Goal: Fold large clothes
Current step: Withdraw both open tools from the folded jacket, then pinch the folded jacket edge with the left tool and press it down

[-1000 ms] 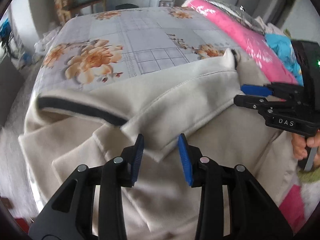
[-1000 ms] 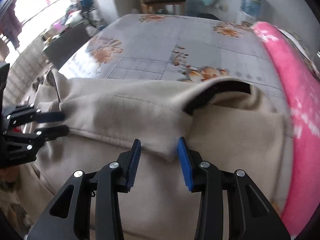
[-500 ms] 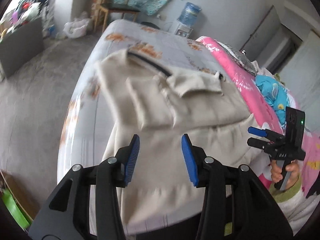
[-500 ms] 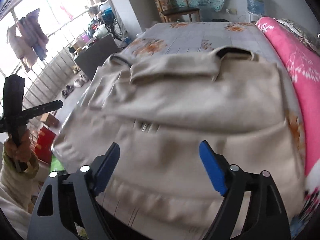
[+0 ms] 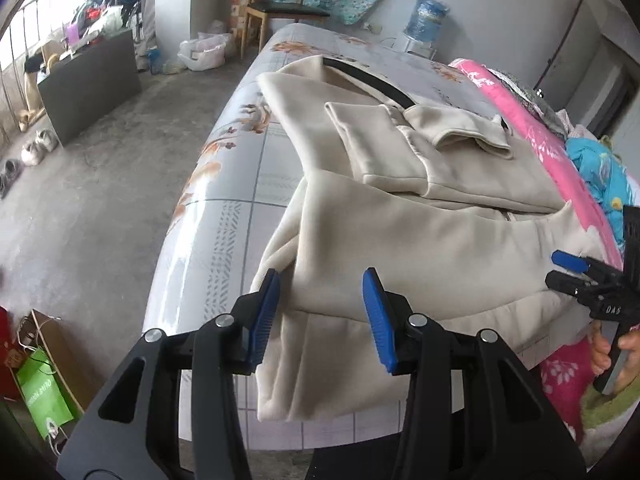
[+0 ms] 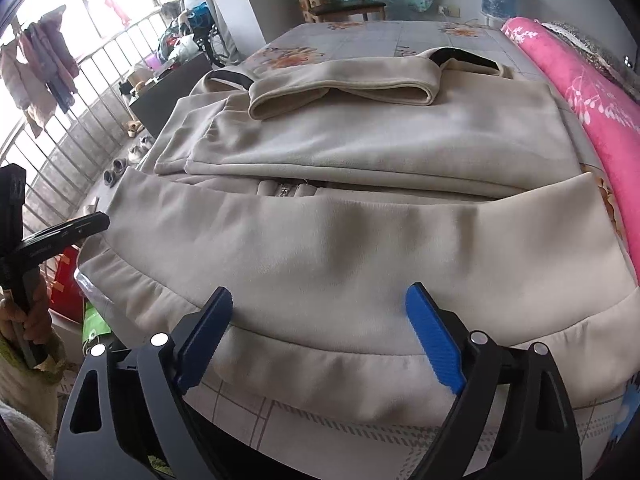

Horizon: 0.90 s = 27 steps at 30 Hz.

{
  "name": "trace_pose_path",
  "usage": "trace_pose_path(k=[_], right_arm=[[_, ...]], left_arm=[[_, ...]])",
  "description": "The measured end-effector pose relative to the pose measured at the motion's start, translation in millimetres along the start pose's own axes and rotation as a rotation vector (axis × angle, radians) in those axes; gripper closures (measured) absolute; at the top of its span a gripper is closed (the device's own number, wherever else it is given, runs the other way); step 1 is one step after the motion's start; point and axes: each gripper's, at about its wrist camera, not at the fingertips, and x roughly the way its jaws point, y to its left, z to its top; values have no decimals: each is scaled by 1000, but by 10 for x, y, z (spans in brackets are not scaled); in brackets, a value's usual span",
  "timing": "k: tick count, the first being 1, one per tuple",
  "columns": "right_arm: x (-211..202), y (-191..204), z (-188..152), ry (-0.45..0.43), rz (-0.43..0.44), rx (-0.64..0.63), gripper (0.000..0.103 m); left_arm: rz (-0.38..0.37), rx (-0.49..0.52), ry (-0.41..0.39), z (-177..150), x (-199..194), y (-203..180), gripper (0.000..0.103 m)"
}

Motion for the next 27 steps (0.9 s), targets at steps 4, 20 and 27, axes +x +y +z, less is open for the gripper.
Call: trace_pose_path(k=[4,20,27], right_arm=[[17,11,2,-1,-7,5,16],[47,37,14,10,-35,-3,14],[50,43,4,-8,-40,-3,13]], left_arm=[[-83,-46,26,-21,76,110,62],[-339,-114,-59,121,202,122,71],[-73,19,-18,118,306,-176,77]])
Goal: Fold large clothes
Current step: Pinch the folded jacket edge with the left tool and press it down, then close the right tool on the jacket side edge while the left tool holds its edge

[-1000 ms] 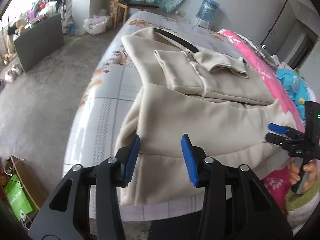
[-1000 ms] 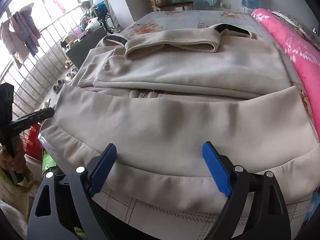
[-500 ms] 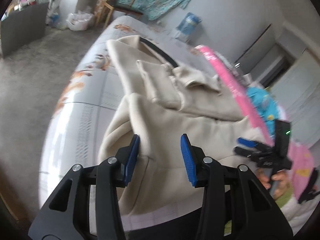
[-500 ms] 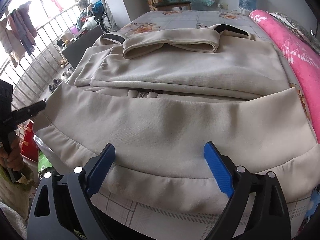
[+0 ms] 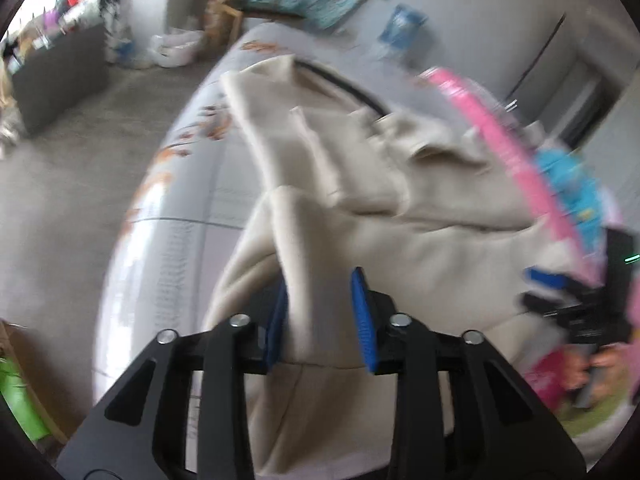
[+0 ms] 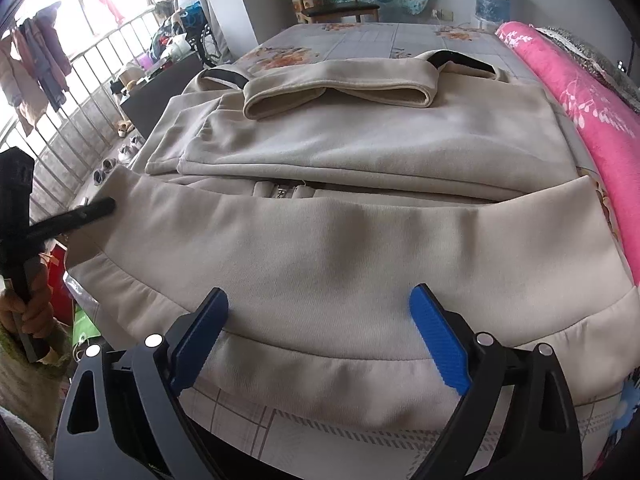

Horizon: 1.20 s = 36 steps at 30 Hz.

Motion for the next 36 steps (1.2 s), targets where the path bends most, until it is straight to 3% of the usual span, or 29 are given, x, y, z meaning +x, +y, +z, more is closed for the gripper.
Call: trace_pose_path(k=[7,13,19,24,29,36], right_arm=[[-4,-24,-33,-27,11,9,8],[-170,-110,-72,-47,3,32,7],[-629,-530,-165,-146,-82,80,8],[-786,-966,-120,-170,-142,157,20],[-699,-1299,55,-175,-140,190,35],[-412,-1590,229,-134,-170,193,46]], left_arm=[[227,119,3,-16,57,-288,77],[341,193,-12,-82,39,-370,77],[383,224,-15,-99,33,-407,77],[406,245,-12,-111,28,-457,77],[418,253,-7,-96,55,-499,77],[437,261,-5,-97,65,-521,77]])
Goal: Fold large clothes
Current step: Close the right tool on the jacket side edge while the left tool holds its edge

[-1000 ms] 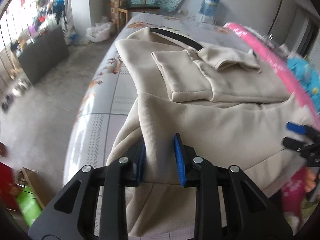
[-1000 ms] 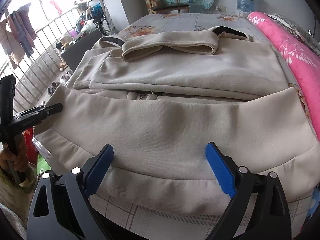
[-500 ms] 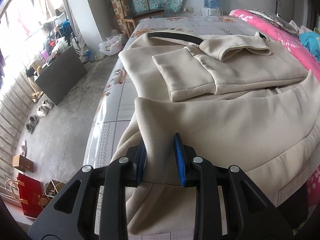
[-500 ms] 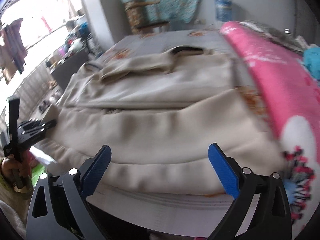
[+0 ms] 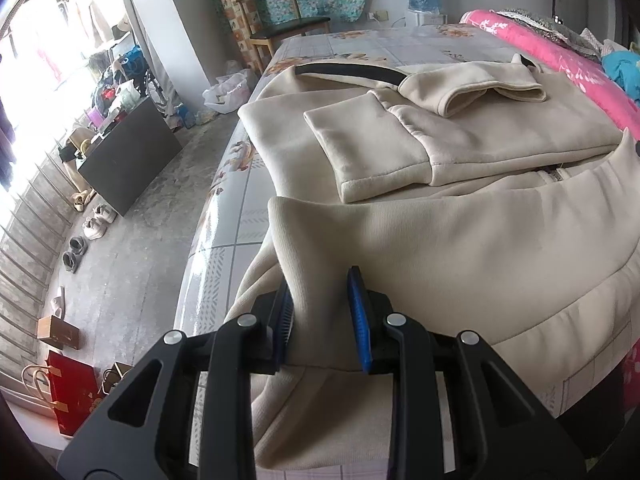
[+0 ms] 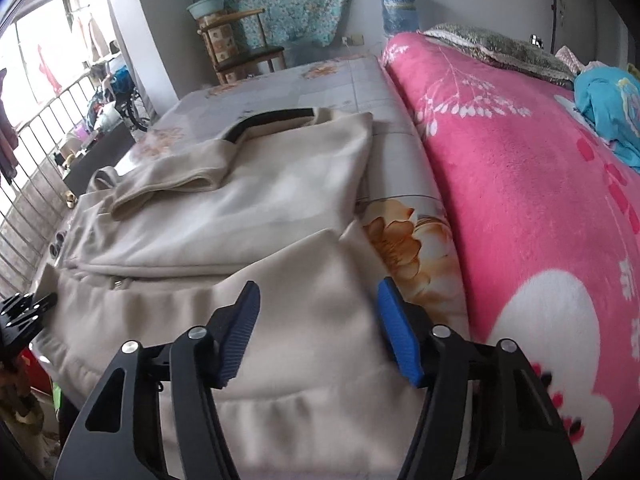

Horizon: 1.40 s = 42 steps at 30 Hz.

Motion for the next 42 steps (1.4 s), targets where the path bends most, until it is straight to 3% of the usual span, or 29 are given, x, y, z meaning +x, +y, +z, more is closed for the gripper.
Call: trace_pose_path(k=[3,13,22,28,42], right_arm=[[101,-55,4,27,0,-10,50],[-122,6,-169,70,-6,-89,66],[105,114,-33,74,-94,-138,71],[0,315,-109,52,-185,-245,91],[77,411,-163,55,-272,-310,92]], left_arm=[[7,4,1,3,0,-14,77],[9,2,4,8,5,-12,77],[9,1,5,13,6,-12,77],[10,-8,7,-6,9,-3,77],[15,1,7,-9,1,9,77]])
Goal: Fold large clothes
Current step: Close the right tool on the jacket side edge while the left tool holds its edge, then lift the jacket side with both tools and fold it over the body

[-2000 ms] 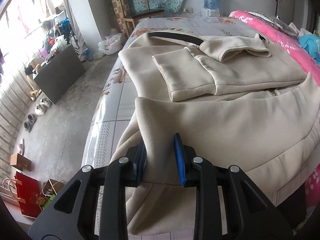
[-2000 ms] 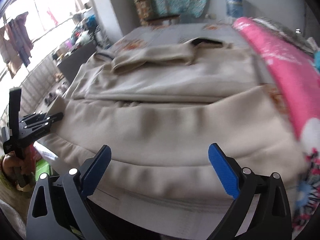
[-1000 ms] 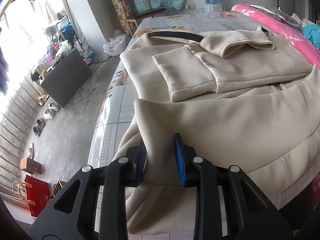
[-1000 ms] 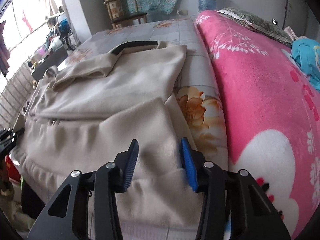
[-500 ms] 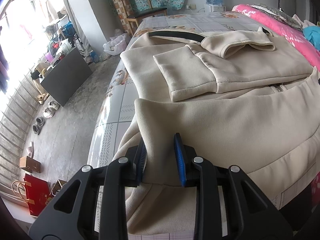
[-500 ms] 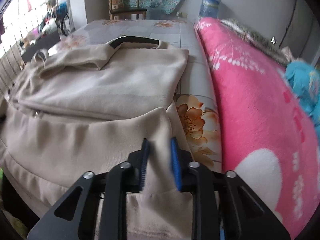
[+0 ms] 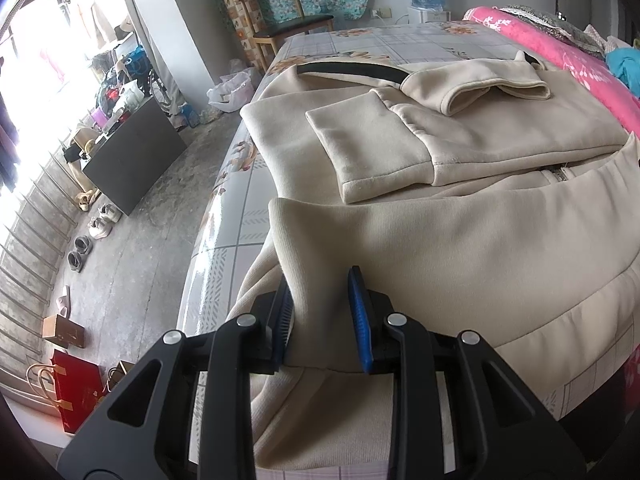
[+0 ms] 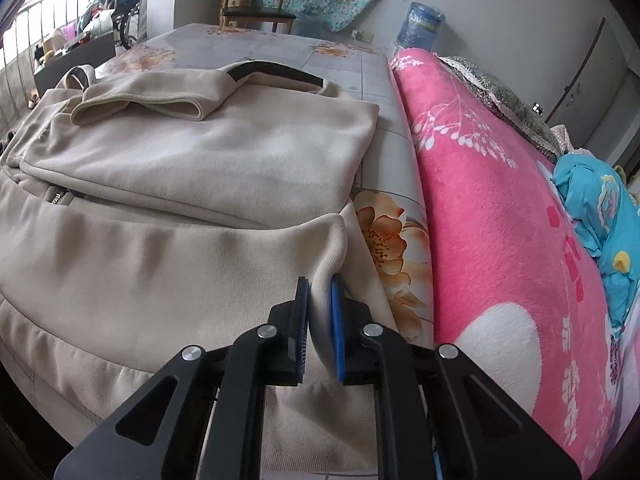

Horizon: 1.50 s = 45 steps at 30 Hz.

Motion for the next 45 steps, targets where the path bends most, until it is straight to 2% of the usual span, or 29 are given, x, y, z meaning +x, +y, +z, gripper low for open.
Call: trace_pose_path(k=[41,43,44,45], right_arm=[[5,2,-8,-2,-14,-1,92],[-18,-12,-7,-9,-10,8,92],[-36,-9,-10,-14,-11,10,92],[-67,-3,-15,-24,-16,12,92]], left_arm=[[5,7,-2,8,-10,-1,76],[-1,2,-12,-6,-20,41,78],[1,1,-25,-21,-38,77,86],[6,1,-36,-20,-53,80,89]])
